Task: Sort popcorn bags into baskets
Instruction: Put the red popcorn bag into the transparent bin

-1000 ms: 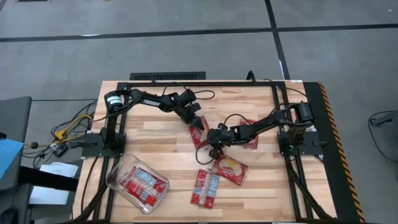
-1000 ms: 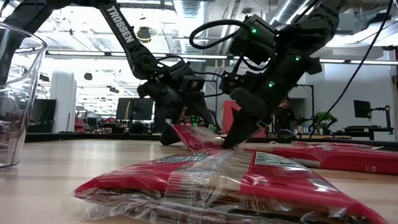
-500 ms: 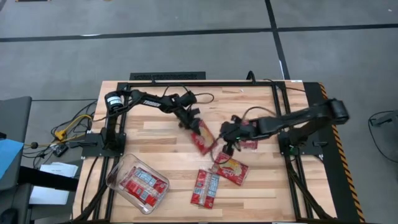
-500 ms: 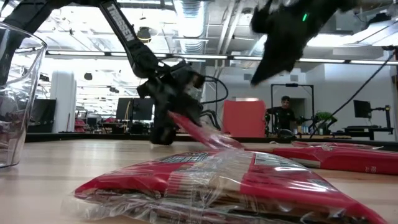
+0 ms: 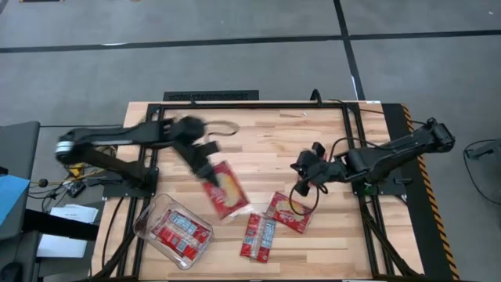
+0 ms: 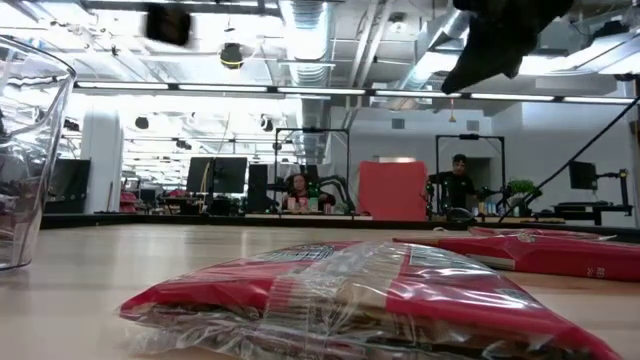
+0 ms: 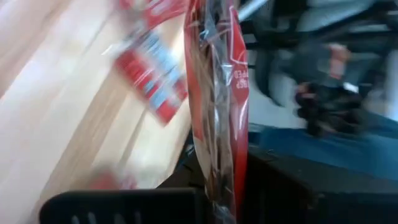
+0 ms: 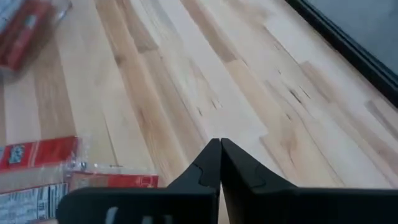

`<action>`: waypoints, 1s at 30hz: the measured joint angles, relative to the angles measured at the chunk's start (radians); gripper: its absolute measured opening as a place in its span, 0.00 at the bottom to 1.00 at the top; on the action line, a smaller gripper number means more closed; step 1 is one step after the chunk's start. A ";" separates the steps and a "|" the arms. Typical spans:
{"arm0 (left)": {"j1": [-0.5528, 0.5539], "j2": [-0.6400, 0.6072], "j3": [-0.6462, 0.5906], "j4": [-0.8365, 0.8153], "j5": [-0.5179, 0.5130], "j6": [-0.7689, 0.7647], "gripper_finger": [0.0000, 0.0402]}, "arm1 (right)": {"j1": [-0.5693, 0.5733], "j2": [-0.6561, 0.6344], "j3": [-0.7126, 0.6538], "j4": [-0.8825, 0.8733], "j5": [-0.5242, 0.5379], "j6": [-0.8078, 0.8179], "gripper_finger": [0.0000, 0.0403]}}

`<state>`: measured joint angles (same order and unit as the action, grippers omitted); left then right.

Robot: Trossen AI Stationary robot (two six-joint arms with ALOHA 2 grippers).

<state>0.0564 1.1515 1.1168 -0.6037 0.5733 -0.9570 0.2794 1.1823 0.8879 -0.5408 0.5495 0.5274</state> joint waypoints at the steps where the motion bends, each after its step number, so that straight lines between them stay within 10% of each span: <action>1: -0.057 -0.051 0.000 -0.057 -0.085 -0.047 0.05 | 0.002 0.015 0.001 0.014 0.000 0.000 0.07; 8: -0.589 -0.313 -0.072 -0.175 -0.781 -0.520 0.05 | 0.000 0.122 0.000 0.087 -0.056 0.005 0.04; 12: -0.864 -0.334 -0.176 -0.171 -1.000 -0.769 0.05 | 0.002 0.171 0.000 0.156 -0.089 0.016 0.07; 19: -1.108 -0.277 -0.380 0.007 -1.128 -1.024 0.05 | 0.016 0.201 0.001 0.191 -0.106 0.059 0.06; 30: -1.177 -0.218 -0.514 0.088 -1.076 -1.117 0.13 | 0.021 0.196 0.001 0.188 -0.106 0.095 0.09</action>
<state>-1.1207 0.9330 0.6024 -0.5153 -0.5024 -2.0739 0.3006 1.3781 0.8890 -0.3524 0.4433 0.6220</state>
